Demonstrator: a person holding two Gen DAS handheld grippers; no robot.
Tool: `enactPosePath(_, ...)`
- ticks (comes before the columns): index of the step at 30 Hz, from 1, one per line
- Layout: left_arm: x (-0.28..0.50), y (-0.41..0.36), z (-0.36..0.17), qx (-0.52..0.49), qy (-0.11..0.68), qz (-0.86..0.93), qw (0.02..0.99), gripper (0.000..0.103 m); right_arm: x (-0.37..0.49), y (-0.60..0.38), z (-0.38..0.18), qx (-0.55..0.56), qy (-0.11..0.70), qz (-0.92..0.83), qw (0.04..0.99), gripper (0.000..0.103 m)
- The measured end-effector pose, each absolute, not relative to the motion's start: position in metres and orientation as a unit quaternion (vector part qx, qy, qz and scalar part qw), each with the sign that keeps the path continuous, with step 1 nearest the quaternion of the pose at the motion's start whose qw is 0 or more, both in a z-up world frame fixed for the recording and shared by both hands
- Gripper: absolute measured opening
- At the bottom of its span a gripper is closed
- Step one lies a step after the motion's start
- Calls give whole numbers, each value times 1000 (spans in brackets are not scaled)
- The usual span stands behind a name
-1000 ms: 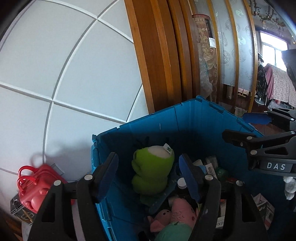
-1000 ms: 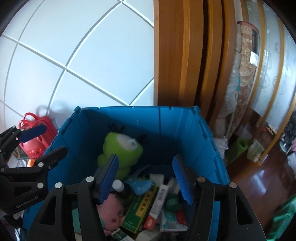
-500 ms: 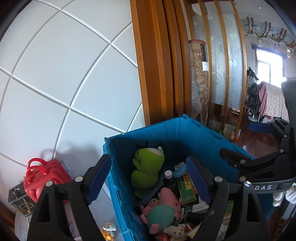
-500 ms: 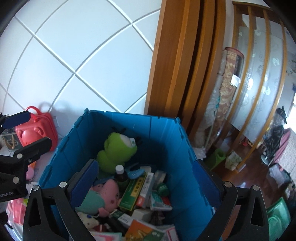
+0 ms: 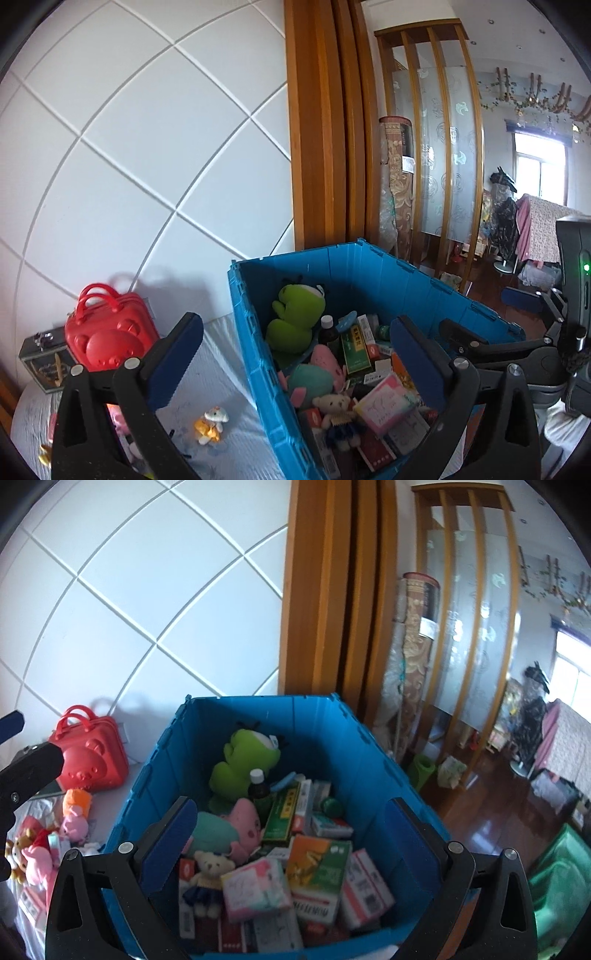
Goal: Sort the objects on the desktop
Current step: 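Withdraw both tools from the crate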
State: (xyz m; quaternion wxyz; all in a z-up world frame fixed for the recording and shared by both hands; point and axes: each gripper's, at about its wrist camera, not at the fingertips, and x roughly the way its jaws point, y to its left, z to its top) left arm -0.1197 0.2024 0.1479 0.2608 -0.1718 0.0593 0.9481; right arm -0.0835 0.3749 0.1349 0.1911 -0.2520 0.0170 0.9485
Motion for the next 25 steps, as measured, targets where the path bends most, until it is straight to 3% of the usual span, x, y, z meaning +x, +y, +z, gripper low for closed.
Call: enactPosePath(25,-56,134,119,-197,42,943,266,102,-3,301,102,-221,35,943,246,103)
